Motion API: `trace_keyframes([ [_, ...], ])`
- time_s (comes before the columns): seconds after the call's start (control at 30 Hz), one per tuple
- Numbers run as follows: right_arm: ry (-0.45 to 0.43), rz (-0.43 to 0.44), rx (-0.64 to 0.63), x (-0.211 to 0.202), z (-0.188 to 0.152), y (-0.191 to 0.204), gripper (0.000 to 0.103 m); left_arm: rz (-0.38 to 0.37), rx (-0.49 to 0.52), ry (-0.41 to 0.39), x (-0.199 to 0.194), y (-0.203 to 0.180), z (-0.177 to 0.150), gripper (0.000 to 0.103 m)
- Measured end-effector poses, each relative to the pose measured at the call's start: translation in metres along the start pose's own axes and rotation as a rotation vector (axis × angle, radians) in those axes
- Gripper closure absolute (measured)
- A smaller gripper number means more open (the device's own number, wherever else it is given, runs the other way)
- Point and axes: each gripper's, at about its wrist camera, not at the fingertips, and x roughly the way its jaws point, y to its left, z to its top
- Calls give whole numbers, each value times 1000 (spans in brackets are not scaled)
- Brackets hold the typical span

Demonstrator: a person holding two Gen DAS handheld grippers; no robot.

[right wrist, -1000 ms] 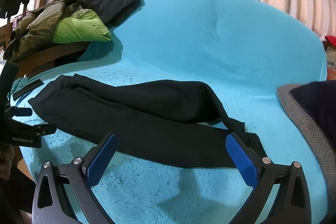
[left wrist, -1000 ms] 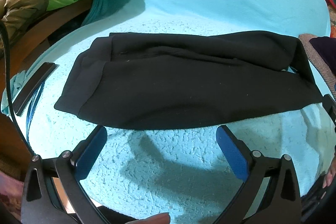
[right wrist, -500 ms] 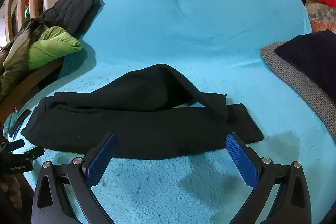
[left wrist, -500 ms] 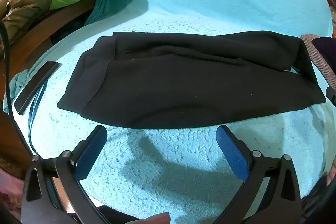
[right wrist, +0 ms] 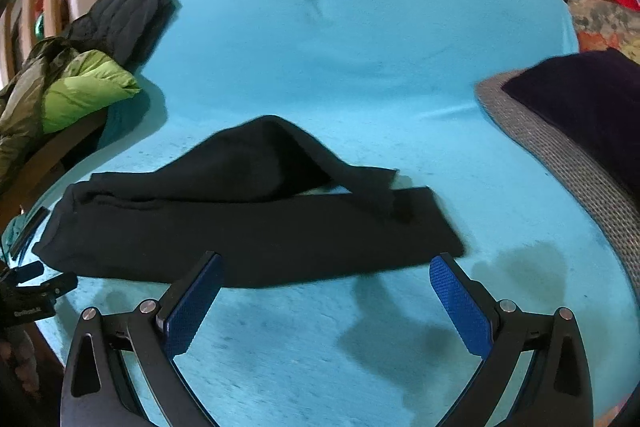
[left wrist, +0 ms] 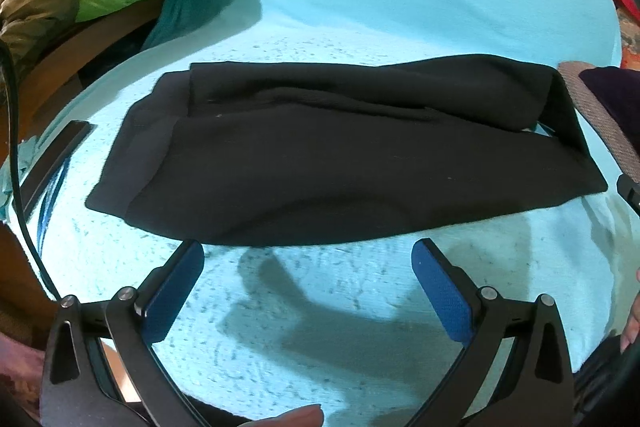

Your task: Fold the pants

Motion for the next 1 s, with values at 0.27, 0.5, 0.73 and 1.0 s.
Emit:
trace_keyframes([
  [0.27, -2, 39, 99, 9, 1, -16, 0, 18, -3, 1, 1, 1, 0, 0],
  [0.5, -34, 29, -20, 5, -1, 9, 0, 42, -17, 13, 5, 9, -2, 0],
  [0.73, -38, 36, 25, 4, -1, -1, 0, 37, -2, 17, 6, 5, -2, 0],
  [1.0, -38, 35, 24, 4, 0, -1, 0, 39, -8, 18, 6, 7, -2, 0],
])
